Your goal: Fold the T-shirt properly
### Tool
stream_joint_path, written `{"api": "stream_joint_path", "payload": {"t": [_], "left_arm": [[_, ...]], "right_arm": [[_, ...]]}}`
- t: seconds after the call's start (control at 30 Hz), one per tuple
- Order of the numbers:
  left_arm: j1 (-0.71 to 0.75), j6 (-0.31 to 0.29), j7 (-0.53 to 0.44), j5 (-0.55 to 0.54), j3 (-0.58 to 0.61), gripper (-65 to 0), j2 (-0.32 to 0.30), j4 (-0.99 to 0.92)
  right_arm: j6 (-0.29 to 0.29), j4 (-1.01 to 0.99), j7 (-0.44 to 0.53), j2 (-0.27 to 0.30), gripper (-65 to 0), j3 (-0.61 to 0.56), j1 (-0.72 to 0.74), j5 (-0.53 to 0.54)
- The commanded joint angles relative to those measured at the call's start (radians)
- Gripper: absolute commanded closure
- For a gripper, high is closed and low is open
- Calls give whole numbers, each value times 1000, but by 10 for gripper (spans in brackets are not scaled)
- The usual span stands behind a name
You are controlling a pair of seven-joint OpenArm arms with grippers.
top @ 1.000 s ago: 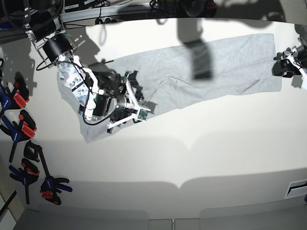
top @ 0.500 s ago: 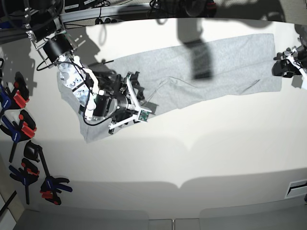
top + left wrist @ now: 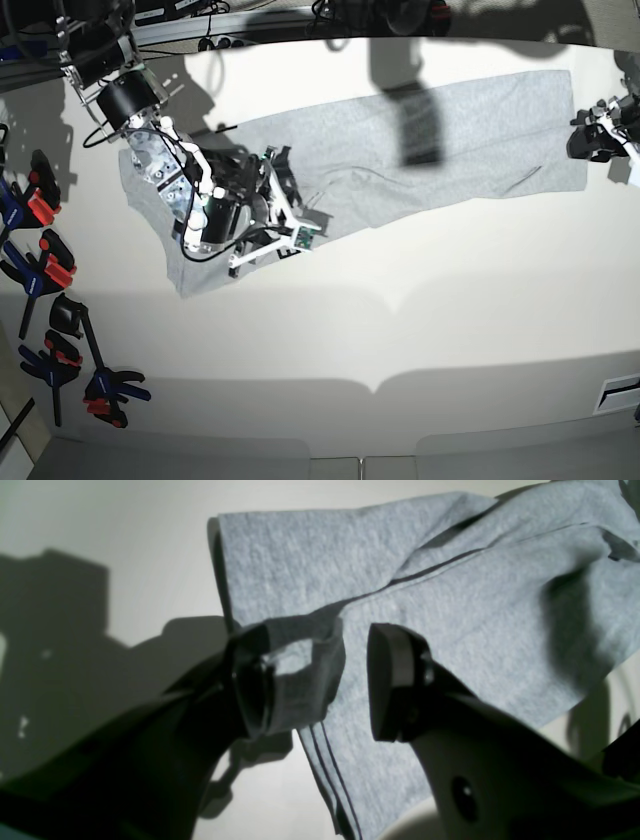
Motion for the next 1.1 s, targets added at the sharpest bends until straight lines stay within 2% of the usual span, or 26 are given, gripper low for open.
{"api": "stream_joint_path", "payload": {"t": [0.0, 0.2, 0.27, 0.6, 0.73, 0.8, 0.93, 1.07], "left_arm": [[-8, -6, -23, -21, -9, -290, -26, 10], [-8, -6, -15, -19, -9, -290, -26, 9], [-8, -6, -16, -16, -9, -290, -26, 9], [-8, -6, -16, -17, -9, -290, -26, 9], [-8, -6, -16, -21, -9, -290, -26, 9], [-8, -6, -8, -43, -9, -290, -26, 10], [-8, -6, 103, -236, -9, -289, -25, 72], [-5, -6, 142, -262, -9, -290, -19, 233]], "right_arm": [[6, 36, -3, 3, 0, 10, 29, 7], [6, 98, -87, 11, 0, 10, -26, 48], [6, 109, -101, 37, 0, 10, -66, 58], [6, 315, -116, 263, 0, 11, -299, 53], [-2, 364, -114, 322, 0, 12, -372, 48], [-14, 364, -102, 323, 0, 12, -380, 42], [-56, 364, -29, 311, 0, 12, -380, -34], [-61, 363, -31, 286, 0, 12, -380, -59]]}}
